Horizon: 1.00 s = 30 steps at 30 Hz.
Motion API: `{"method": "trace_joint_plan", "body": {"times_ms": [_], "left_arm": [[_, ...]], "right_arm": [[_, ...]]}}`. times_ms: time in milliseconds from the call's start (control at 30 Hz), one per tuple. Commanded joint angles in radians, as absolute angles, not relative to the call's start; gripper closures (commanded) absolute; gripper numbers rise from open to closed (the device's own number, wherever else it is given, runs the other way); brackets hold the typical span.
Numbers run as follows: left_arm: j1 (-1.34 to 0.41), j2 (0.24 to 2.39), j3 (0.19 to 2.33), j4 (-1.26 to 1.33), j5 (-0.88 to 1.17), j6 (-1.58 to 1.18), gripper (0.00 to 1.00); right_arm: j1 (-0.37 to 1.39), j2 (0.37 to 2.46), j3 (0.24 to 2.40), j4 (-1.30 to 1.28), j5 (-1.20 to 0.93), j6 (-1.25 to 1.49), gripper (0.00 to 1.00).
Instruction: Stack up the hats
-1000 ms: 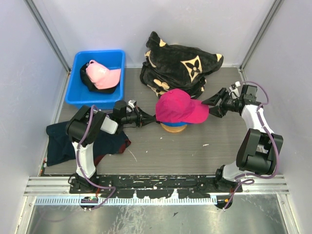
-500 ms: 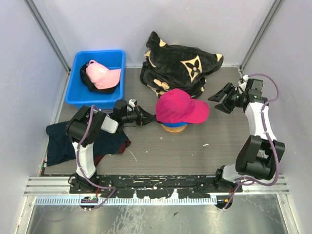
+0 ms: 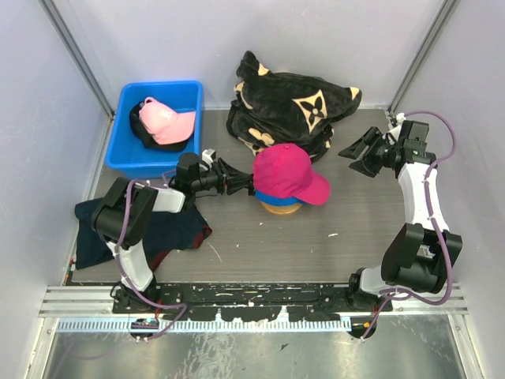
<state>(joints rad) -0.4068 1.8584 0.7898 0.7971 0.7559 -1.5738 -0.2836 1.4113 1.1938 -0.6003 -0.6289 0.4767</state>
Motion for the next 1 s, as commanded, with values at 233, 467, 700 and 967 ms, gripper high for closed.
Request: {"method": "trace_joint_plan", "body": {"times_ms": [233,467,700,967], "left_arm": [[-0.344,1.722,0.716,0.742,0.72,-1.541,0.57],[-0.295,1.651,0.737,0.679,0.729,-1.533,0.56],[-0.159,1.498,0.999,0.12,0.712,-1.232,0.52],[0.034,1.55,1.31,-0.169,0.679,-1.076,0.45]], "right_arm": [[-0.229,1.395,1.251,-0.55,-0.617,0.492,0.36],[-0.22,1.403,1.264,-0.547,-0.624,0.498,0.36],[-0.206,1.4,1.289,-0.511,-0.63,0.541,0.35],[-0.194,1.412,1.338,-0.503,-0.625,0.54,0.35]]}}
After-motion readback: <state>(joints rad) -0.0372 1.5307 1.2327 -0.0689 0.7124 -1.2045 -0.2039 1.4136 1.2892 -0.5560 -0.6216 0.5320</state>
